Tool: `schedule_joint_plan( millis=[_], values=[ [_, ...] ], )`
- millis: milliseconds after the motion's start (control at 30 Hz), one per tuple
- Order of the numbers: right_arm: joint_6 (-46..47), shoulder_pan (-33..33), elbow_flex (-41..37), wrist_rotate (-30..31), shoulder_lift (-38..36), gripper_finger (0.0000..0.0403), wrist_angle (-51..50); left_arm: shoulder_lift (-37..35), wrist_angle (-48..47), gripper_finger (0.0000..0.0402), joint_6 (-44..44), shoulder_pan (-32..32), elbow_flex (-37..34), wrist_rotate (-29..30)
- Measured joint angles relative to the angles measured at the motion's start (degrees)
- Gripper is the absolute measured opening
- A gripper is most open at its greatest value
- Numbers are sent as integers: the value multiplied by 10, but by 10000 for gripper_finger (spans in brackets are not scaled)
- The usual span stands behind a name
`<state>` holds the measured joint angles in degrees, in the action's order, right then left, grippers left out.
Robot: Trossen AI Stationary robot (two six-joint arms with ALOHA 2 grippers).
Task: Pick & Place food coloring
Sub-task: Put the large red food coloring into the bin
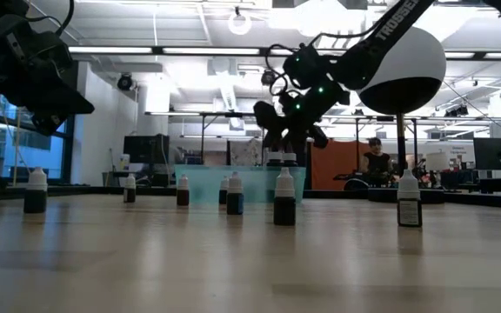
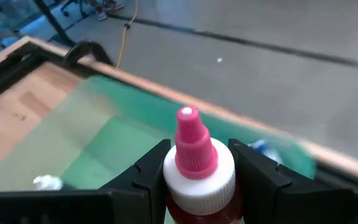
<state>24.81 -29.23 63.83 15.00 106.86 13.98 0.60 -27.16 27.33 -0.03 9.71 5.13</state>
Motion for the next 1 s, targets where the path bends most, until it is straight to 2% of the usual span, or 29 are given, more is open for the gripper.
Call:
schedule_joint_plan(
  millis=[667, 1000],
  values=[
    [37, 0, 0, -37, 31, 140, -26, 0, 0, 0, 0, 0, 0, 0],
    [12, 0, 1, -60, 29, 184, -12, 0, 0, 0, 0, 0, 0, 0]
  ],
)
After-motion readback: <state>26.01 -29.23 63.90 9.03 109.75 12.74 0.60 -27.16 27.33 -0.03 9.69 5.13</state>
